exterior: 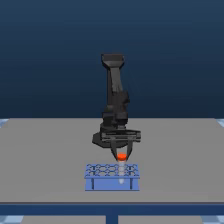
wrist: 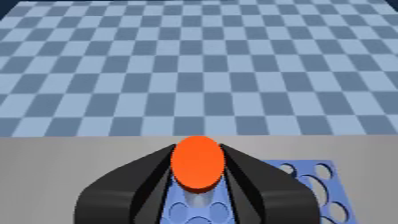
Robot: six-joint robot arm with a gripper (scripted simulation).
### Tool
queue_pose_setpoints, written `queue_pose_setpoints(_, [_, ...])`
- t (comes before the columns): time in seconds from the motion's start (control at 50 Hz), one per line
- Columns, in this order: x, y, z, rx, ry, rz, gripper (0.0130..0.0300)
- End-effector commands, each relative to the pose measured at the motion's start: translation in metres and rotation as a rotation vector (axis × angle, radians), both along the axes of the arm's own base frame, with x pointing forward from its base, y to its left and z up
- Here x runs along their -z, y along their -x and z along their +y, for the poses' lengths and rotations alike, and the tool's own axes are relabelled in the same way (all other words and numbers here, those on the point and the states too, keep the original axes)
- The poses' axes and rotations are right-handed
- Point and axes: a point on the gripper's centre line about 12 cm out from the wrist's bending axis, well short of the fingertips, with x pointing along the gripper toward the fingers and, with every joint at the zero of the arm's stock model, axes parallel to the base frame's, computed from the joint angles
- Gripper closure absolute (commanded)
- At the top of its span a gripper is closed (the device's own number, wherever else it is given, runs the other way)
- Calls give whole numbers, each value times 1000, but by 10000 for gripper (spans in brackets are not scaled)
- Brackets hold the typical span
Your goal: Pick up the centrifuge tube on the rack
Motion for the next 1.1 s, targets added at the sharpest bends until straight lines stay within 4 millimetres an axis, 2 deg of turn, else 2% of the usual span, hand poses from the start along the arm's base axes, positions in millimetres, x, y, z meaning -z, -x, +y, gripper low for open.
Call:
queue_pose_setpoints(0.02, [-3,0,0,-5,4,5,300])
queue_pose_setpoints(1.1, [-43,0,0,-5,4,5,300])
